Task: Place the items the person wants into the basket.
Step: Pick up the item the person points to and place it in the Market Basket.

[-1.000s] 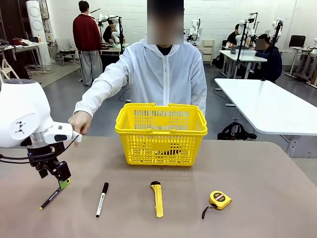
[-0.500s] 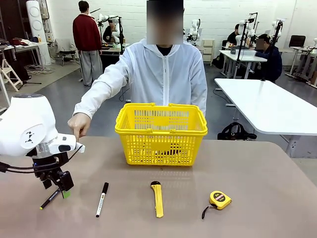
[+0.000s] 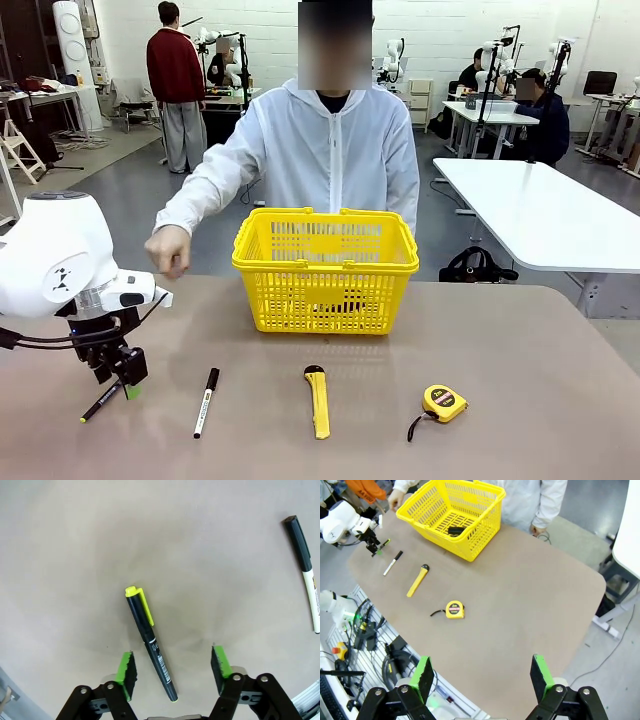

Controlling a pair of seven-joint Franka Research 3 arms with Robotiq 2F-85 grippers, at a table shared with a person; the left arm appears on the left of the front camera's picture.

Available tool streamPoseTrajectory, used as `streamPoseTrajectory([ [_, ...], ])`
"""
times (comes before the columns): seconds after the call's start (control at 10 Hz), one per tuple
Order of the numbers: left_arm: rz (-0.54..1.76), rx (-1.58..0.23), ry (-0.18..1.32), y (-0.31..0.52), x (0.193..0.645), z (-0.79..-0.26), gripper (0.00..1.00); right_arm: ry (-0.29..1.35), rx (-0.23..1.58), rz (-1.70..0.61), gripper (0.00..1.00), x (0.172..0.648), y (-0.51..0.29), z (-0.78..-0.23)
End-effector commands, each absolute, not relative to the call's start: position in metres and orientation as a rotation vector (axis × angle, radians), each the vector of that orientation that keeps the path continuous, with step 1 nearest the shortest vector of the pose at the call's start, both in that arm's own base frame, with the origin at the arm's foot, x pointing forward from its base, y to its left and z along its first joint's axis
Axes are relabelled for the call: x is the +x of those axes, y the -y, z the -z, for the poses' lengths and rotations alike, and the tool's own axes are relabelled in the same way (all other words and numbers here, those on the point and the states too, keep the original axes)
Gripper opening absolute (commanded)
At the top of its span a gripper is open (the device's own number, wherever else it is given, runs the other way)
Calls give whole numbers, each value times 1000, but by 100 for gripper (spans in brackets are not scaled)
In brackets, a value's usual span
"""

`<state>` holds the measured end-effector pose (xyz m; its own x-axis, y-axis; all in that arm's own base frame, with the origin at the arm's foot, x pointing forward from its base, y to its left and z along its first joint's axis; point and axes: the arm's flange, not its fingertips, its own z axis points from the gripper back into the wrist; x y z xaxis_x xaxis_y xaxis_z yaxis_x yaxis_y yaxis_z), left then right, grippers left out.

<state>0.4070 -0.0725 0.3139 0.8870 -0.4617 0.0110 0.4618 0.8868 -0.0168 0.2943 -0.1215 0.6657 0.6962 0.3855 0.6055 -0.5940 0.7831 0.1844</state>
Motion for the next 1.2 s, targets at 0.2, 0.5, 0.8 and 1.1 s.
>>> streamPoseTrajectory([
  [0.2,527,-12,5,64,366,-293,0,580,393,-564,100,295,123,-665],
  [0.5,538,-5,-2,65,364,-290,0,580,393,-564,100,295,123,-665],
  [0.8,544,0,-6,65,363,-289,0,580,393,-564,100,295,123,-665],
  [1.1,518,21,-18,66,368,-336,0,580,393,-564,100,295,123,-665],
])
